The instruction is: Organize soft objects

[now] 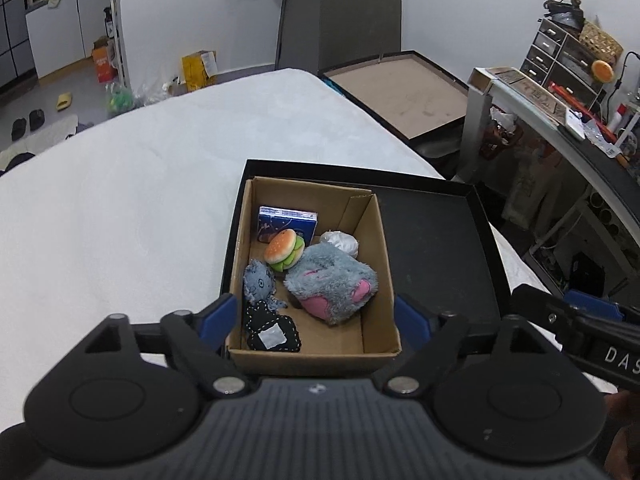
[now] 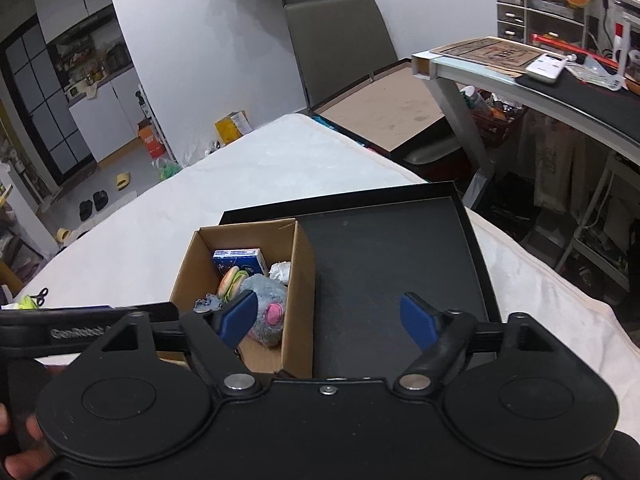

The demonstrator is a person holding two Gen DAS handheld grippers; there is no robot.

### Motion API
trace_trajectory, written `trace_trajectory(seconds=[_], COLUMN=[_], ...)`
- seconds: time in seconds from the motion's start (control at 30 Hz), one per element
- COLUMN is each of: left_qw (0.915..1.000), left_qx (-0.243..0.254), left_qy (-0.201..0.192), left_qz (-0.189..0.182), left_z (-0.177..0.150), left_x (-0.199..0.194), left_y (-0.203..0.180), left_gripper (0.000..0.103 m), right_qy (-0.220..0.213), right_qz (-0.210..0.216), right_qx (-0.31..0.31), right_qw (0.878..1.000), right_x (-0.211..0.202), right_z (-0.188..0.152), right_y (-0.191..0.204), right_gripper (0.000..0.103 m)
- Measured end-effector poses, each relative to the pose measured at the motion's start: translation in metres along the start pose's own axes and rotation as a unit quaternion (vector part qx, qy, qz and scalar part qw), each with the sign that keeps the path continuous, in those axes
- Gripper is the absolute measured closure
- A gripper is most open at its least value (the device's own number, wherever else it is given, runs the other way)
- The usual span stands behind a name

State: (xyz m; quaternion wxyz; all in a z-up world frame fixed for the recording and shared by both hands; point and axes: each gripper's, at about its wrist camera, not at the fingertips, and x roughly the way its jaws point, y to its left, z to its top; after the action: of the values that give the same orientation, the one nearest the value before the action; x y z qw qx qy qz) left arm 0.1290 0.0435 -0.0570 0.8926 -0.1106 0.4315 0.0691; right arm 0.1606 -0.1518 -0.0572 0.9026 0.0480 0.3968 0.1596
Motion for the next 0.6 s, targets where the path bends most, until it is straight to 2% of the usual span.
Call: trace_trajectory(seconds=[0.33, 0.6], left_qw=[0.9999, 0.9997], left_qx=[0.008, 0.018], left_qy=[-0.008, -0.018], left_qz=[0.004, 0.006], left_z=[-0.010, -0.016], left_x=[-0.037, -0.070], left_y=[-0.005, -0.008], left_gripper=[0.012, 0.009], right_qy=[-0.020, -0.019], right_qz=[0.010, 0.021], right_qx=[0.013, 0.020], right_qw=[1.000, 0.999], right_x=[-0.034, -0.057], right_z=[-0.004, -0.005], right_y=[-0.007, -0.010], right_gripper=[0.000, 0.000])
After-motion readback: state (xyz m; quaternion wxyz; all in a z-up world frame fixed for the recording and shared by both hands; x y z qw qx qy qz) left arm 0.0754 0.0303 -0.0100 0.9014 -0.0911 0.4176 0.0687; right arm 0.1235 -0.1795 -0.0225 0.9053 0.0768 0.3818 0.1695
